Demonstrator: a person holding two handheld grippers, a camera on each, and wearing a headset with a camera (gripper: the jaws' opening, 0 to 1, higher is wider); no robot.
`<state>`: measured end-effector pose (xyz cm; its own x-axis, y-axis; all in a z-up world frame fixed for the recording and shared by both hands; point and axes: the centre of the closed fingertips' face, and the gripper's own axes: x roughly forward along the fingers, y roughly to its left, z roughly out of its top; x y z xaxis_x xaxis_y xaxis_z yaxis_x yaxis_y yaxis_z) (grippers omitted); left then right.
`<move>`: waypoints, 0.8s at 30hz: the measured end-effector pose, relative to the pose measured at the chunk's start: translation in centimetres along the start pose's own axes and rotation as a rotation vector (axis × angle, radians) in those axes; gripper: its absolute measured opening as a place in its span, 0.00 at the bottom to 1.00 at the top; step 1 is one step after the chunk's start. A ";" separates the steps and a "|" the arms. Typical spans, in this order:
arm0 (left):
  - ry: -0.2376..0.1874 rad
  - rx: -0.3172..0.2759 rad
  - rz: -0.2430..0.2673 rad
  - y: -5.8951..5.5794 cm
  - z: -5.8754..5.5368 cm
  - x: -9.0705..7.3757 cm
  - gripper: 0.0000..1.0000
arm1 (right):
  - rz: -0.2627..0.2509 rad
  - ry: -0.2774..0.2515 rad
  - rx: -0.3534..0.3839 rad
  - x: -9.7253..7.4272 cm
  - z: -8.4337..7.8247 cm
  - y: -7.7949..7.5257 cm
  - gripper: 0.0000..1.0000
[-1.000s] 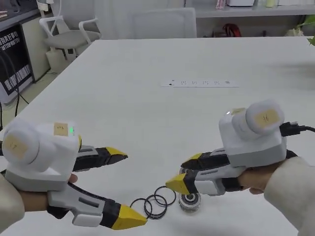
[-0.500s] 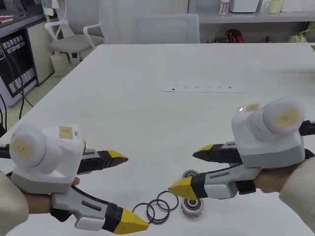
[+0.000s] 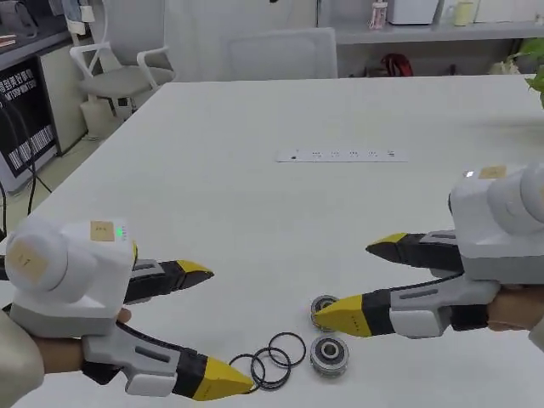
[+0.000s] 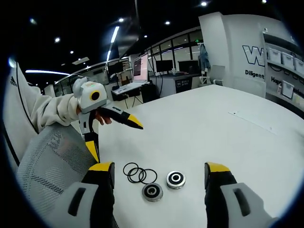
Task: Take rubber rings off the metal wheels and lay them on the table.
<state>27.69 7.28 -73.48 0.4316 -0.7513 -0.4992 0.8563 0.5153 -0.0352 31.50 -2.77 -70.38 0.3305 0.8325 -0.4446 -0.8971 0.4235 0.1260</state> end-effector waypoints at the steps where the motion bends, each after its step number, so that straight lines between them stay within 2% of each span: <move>1: -0.005 -0.003 0.004 0.1 0.1 -0.1 0.90 | -0.009 -0.009 0.004 -0.3 0.0 -0.3 0.75; 9: -0.034 -0.031 0.032 0.8 0.2 -0.7 0.92 | -0.050 -0.063 0.015 -2.5 -0.5 -1.4 0.86; 11: -0.039 -0.041 0.024 0.8 -0.1 -0.8 0.92 | -0.053 -0.066 0.017 -2.8 -0.8 -1.4 0.88; 15: -0.024 -0.049 0.020 0.6 -0.7 -0.9 0.93 | -0.047 -0.066 0.025 -3.1 -1.6 -1.1 0.90; 19: -0.029 -0.029 0.010 0.2 -0.4 -0.8 0.94 | -0.047 -0.054 0.051 -2.9 -2.9 -1.0 0.92; 24: 0.001 -0.046 0.002 0.2 -1.5 -0.5 0.94 | -0.048 -0.006 0.055 -2.4 -4.6 -0.9 0.93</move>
<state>27.24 8.39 -74.56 0.4328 -0.7497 -0.5006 0.8414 0.5353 -0.0742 30.16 -6.76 -73.46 0.3746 0.8128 -0.4461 -0.8629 0.4817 0.1528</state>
